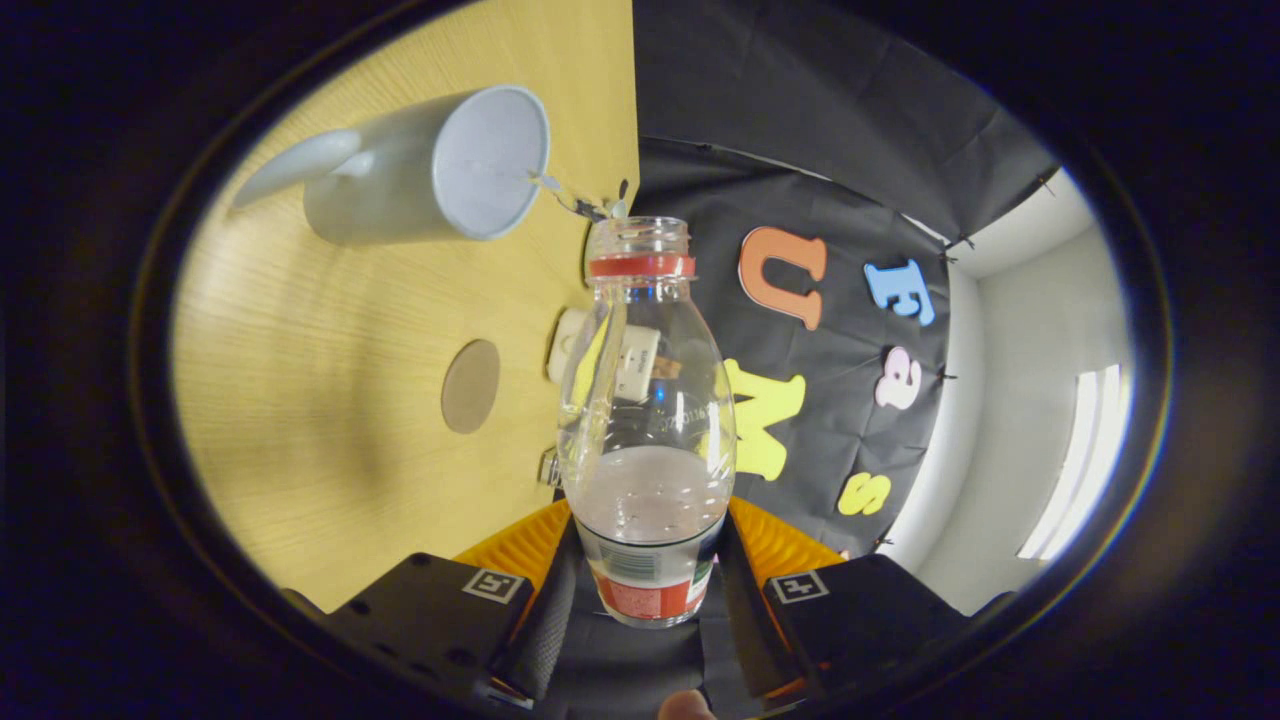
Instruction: Take the bottle from table, then pour the juice into the cup, finally place the bottle on the coaster
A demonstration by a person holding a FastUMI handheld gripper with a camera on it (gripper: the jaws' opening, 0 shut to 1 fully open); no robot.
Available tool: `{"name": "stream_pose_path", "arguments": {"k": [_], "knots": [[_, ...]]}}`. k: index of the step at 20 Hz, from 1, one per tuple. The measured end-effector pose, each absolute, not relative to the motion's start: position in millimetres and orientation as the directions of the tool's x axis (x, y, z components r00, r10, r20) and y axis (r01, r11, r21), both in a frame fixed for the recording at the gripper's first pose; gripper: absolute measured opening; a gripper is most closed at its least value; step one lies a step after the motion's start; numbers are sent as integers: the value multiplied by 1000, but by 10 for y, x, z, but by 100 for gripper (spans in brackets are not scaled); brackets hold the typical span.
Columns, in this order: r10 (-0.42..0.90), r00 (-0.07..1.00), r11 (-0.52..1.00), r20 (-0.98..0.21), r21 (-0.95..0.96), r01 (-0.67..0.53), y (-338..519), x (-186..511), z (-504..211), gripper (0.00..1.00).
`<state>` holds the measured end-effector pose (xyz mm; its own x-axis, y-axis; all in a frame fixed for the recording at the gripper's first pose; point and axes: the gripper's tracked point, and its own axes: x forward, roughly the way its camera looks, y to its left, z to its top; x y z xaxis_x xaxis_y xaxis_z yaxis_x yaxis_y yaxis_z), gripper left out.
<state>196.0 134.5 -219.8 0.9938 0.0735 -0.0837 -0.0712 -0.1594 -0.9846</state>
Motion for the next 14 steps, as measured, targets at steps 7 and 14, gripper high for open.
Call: {"name": "stream_pose_path", "arguments": {"k": [7,14], "knots": [[81,995,-190,-65,-981,-49,1356,1932,-2092,75],[93,995,-217,-45,-976,-24,1391,1938,-1988,75]]}}
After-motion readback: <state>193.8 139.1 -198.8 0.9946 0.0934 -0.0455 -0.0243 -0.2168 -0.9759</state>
